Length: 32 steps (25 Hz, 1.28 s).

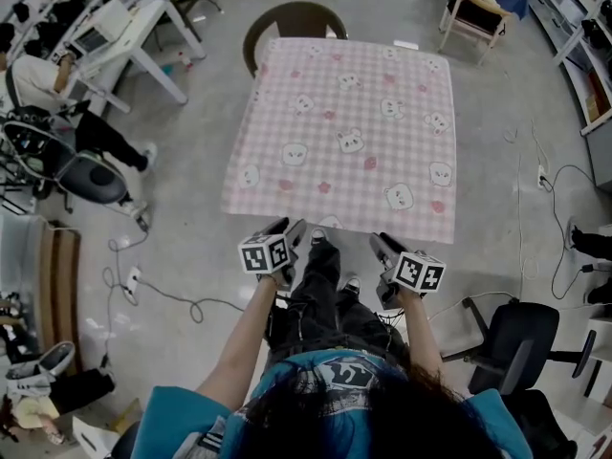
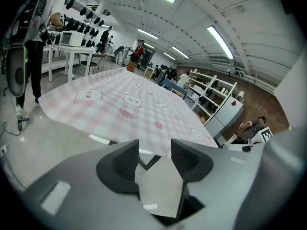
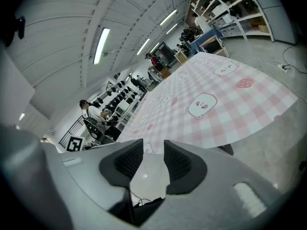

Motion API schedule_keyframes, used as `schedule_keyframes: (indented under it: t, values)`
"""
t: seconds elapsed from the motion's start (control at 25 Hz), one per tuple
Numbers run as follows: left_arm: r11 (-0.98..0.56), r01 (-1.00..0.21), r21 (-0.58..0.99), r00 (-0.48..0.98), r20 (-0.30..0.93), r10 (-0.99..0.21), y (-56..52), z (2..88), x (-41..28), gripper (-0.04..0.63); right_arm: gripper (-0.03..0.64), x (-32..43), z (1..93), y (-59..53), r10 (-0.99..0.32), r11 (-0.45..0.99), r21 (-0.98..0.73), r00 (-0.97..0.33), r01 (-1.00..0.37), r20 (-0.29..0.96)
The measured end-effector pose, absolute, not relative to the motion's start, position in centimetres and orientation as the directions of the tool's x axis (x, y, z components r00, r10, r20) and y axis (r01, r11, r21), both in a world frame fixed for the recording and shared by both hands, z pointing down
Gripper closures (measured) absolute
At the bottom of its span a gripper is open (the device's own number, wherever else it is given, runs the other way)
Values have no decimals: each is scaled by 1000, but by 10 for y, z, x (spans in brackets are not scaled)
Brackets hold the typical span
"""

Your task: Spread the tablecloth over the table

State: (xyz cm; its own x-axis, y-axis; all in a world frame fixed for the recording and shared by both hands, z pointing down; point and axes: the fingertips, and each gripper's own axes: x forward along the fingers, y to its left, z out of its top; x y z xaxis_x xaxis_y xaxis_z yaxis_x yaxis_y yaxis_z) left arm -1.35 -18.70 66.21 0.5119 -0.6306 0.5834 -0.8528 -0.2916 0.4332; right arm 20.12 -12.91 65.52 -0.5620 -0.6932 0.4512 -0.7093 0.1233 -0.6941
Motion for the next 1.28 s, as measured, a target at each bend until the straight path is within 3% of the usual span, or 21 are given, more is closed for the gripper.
schedule_keyframes:
  t: [0.28, 0.52, 1.0, 1.28]
  values:
    - [-393, -847, 358, 530, 519, -670, -179, 618, -8, 383, 488, 188, 619, -133, -695, 228, -704, -619, -673, 366]
    - [-573, -773, 271, 633, 387, -671, -173, 555, 5, 391, 491, 174, 580, -138, -687, 337, -659, -654, -672, 315]
    - [-660, -703, 265, 709, 200, -676, -142, 472, -5, 411, 491, 139, 485, -127, -713, 476, -621, -687, -623, 143]
    - [-706, -657, 266, 747, 99, -657, -109, 440, -19, 457, 492, 104, 444, -97, -712, 526, -592, -697, -610, 86]
